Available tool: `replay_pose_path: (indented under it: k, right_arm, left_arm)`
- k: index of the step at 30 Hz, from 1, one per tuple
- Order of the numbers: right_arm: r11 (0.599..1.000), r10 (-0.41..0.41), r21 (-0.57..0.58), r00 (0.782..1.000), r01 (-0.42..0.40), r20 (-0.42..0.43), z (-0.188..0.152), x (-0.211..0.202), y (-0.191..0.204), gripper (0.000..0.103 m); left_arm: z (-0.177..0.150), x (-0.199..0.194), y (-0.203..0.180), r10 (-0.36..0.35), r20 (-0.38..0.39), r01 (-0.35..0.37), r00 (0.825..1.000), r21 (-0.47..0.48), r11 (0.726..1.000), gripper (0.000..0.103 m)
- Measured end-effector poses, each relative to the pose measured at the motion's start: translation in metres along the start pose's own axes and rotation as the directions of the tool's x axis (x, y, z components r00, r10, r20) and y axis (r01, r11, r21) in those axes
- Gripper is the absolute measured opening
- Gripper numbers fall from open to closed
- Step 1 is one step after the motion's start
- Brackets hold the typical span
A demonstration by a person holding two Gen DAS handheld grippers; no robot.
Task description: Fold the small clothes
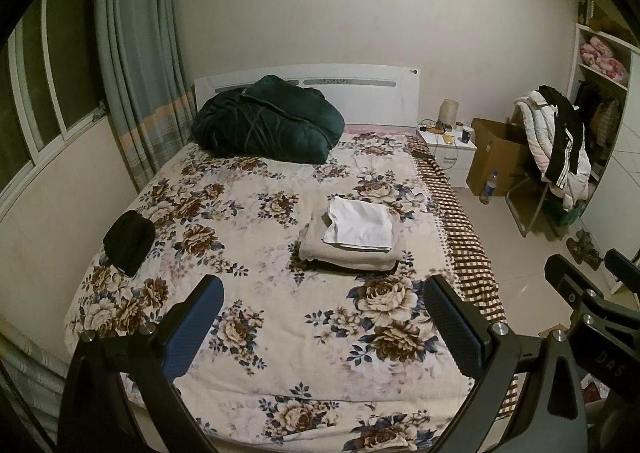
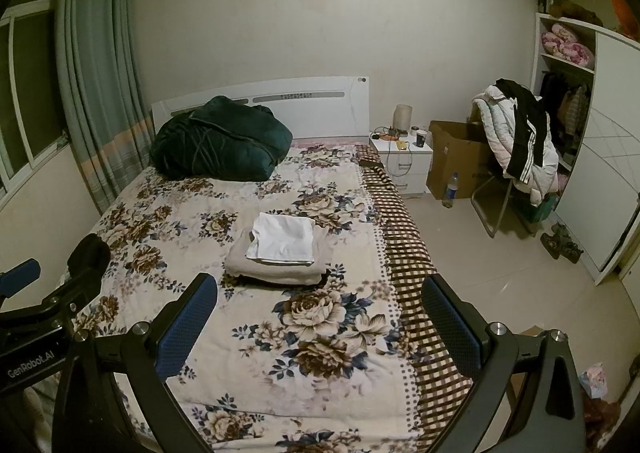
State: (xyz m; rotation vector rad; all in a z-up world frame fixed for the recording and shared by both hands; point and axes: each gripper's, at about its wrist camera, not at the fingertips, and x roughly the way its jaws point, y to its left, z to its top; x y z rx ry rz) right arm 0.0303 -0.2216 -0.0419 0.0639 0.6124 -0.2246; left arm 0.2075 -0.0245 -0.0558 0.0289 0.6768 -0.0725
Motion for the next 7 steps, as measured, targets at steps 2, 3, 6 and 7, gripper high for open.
replay_pose_path:
  k: [2,3,6,7]
  right_arm:
    - [1.000,0.000,0.000,1.000,0.000,-0.002,-0.0002,0.0006,0.0000,0.103]
    - [1.000,0.000,0.002,1.000,0.000,-0.001,0.0004,-0.0002,0.0000,0.103]
    - [1.000,-0.001,0.000,1.000,0.001,-0.001,0.0011,-0.0003,-0.0002,0.103]
    - [1.000,0.000,0.003,1.000,0.000,-0.001,0.0007,-0.0003,-0.0003,0.103]
  left_arm:
    - [-0.0006,0.0008,0.0008,0.002,0.003,-0.002,1.000,0.000,1.000,0.102]
    - [-0.0020,0.0003,0.0009,0.005,0.004,-0.005,1.000,0.000,1.000,0.102]
    - [-0.0043,-0.0009,0.0024,0.008,0.008,-0.008,1.000,-0.001,1.000,0.102]
    - [-0.0040,-0.0005,0.0028,0.009,0.009,-0.009,1.000,-0.002,1.000,0.102]
